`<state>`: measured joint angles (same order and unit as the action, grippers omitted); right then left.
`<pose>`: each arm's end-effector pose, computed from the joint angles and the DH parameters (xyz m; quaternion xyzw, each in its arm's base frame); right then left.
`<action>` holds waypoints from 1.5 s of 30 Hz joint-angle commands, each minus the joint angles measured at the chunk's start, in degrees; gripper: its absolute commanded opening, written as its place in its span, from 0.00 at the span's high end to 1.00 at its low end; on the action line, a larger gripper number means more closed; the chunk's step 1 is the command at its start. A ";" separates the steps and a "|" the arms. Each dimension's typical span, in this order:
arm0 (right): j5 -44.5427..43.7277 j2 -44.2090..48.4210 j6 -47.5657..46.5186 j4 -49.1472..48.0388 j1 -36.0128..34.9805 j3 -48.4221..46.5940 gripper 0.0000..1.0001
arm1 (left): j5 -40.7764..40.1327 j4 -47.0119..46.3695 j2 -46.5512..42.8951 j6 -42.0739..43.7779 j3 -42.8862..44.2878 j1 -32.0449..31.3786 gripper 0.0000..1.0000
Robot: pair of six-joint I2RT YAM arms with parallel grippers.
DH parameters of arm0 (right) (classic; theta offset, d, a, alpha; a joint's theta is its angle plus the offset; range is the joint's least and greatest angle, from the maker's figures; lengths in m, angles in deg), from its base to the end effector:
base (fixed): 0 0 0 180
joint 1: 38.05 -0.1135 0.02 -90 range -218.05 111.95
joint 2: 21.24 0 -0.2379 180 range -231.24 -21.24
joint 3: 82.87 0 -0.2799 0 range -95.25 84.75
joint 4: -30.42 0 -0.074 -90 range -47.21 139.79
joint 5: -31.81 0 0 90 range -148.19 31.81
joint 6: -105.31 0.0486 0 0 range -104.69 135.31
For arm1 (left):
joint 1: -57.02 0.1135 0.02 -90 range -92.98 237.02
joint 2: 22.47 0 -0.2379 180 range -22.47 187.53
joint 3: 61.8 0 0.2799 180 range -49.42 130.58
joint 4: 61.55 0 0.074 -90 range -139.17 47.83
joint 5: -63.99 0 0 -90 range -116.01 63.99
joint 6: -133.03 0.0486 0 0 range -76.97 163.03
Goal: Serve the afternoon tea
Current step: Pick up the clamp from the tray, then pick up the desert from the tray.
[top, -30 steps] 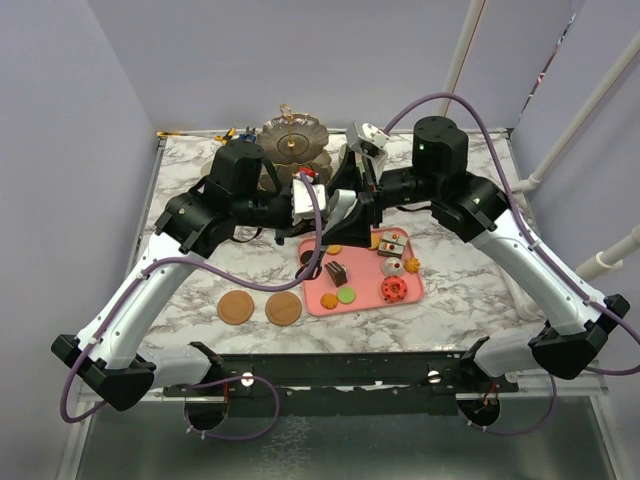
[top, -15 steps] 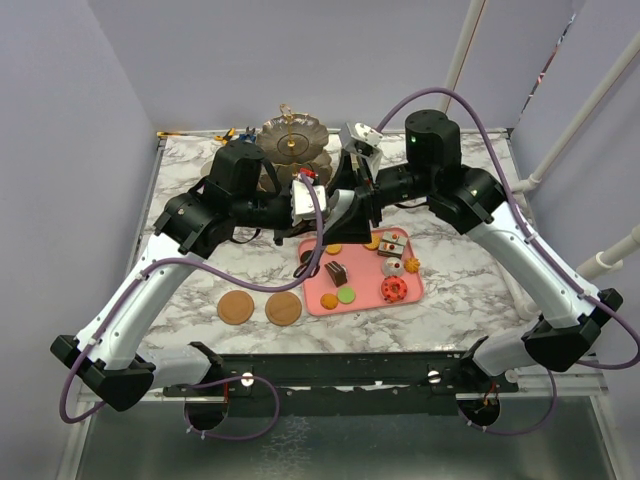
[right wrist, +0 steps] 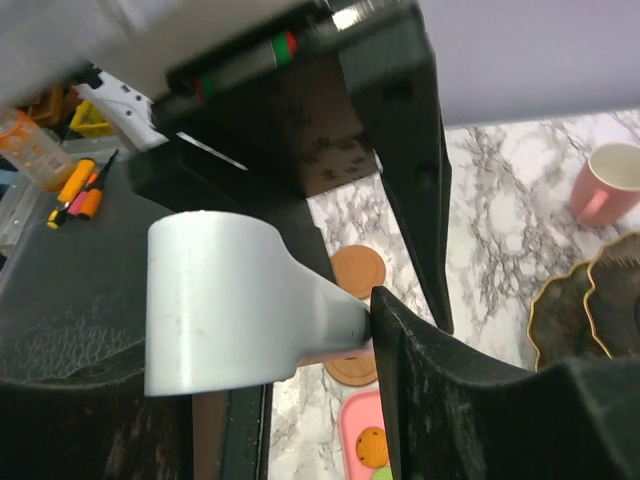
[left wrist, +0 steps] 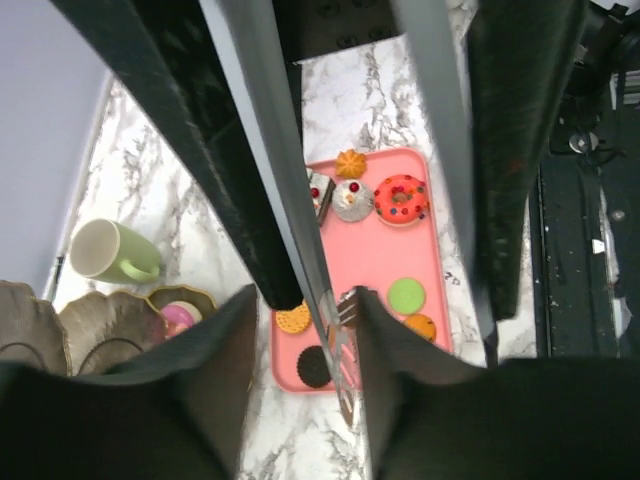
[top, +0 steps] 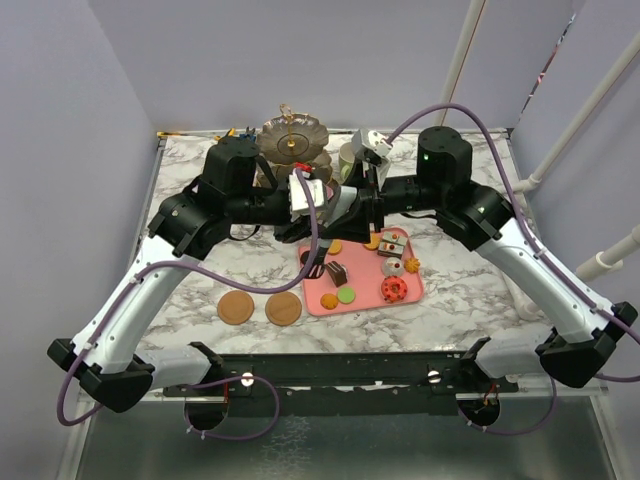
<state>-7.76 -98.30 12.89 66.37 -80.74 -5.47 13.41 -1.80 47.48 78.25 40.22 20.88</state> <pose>0.2117 0.2462 0.4471 -0.5184 0.5374 0.5067 0.4310 0.2034 -0.1868 0.4338 0.6116 0.5526 -0.2925 0.4848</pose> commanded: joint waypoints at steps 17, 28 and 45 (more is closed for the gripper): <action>-44.80 18.17 4.21 -10.00 -0.28 25.49 0.50 | -19.81 -10.71 -6.16 -9.12 -1.49 -0.16 0.01; -66.56 26.88 10.06 -12.63 -0.28 42.08 0.50 | -33.55 -14.15 -1.92 -18.33 1.66 -0.16 0.01; -71.87 33.37 21.24 -4.02 -0.28 48.24 0.54 | -43.17 -14.66 1.16 -24.06 3.52 -0.16 0.01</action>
<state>-76.60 -66.46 29.92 59.96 -80.81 42.34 -25.06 -15.83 47.85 56.77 41.42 20.88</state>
